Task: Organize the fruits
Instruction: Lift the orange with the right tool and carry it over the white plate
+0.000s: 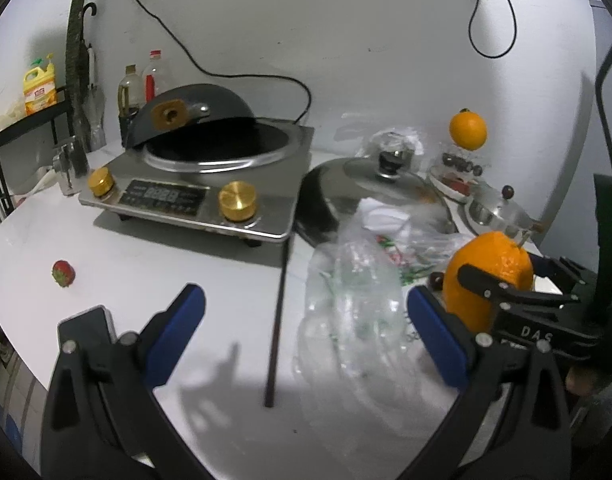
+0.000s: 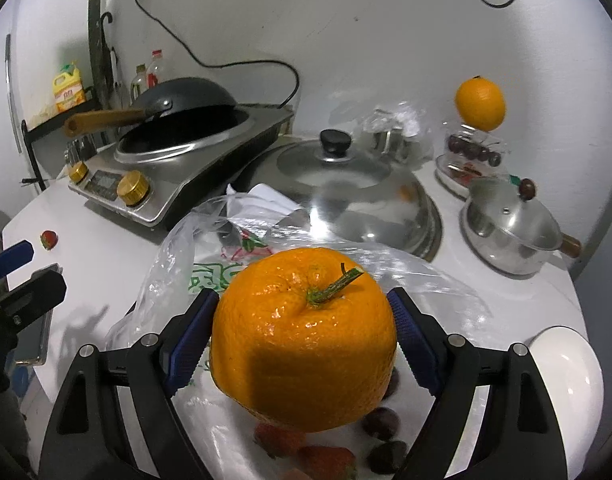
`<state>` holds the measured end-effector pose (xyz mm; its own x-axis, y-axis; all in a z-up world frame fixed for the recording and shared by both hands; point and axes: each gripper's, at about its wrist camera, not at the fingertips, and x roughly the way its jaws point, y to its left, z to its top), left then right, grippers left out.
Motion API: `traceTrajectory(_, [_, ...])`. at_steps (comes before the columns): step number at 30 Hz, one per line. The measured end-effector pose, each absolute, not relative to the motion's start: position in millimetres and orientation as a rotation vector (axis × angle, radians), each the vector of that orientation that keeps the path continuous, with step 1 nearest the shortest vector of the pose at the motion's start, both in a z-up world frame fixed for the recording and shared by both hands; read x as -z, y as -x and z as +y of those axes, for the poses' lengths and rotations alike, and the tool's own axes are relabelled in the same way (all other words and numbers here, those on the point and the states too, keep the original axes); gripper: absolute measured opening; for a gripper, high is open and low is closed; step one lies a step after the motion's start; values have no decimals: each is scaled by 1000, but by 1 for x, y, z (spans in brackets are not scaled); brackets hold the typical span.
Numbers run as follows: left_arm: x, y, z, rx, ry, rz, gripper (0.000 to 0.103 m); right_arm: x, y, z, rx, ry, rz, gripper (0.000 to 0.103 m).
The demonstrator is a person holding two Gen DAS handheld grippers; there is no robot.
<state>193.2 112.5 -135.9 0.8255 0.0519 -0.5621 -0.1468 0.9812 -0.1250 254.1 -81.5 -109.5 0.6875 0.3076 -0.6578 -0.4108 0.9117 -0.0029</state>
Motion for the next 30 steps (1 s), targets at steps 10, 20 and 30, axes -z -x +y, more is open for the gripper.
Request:
traceTrajectory(10, [126,-190,70,-60,138,583,102,90,-239,-129,-359,121,670,87])
traceTrajectory(20, [126,-204,22,-13,108,603,102,77,-233,-194,-277,95,645,87])
traceTrajectory(30, [127,-221,-10,13,84,612,102,71,-231,-242,-238,77,636,87])
